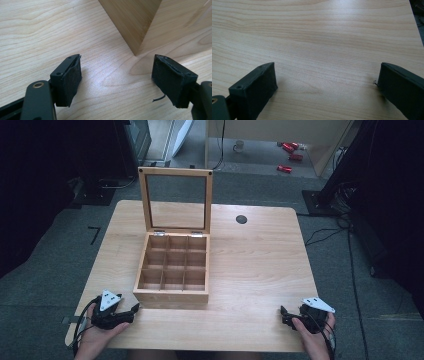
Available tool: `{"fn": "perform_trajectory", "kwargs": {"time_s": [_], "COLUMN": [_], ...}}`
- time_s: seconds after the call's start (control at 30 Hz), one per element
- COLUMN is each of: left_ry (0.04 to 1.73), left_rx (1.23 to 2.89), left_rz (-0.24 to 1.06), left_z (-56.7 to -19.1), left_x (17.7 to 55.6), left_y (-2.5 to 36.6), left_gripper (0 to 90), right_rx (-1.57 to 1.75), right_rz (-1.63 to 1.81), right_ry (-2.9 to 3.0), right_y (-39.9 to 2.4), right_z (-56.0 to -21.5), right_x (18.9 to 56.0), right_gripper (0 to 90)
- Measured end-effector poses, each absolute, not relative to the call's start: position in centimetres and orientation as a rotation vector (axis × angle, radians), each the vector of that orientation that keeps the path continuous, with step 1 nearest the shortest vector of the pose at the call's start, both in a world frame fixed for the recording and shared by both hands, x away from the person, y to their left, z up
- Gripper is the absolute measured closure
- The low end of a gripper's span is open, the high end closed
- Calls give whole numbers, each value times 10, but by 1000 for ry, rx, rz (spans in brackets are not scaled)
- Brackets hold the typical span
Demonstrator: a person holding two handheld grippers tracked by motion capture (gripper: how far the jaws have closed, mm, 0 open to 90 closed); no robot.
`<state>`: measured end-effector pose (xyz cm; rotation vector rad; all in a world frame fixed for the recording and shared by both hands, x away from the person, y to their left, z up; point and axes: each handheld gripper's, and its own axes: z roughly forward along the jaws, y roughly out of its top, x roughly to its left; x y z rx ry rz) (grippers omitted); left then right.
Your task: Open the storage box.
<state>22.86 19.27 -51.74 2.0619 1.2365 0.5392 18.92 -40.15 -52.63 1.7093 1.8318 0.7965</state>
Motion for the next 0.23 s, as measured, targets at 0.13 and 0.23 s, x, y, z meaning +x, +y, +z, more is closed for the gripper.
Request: {"fn": "perform_trajectory", "kwargs": {"time_s": [0.13,0.23], "left_ry": [1237,1236], "left_rx": [2062,2062], "left_rz": [539,538], "left_z": [-517,-517], "left_x": [229,229], "left_y": [193,193], "left_gripper": [245,245], "right_rx": [1707,1707], "right_rz": [796,797], "right_ry": [1832,1832], "right_y": [-402,-402], "right_z": [-526,-526], "right_x": [189,189], "right_gripper": [17,17]}}
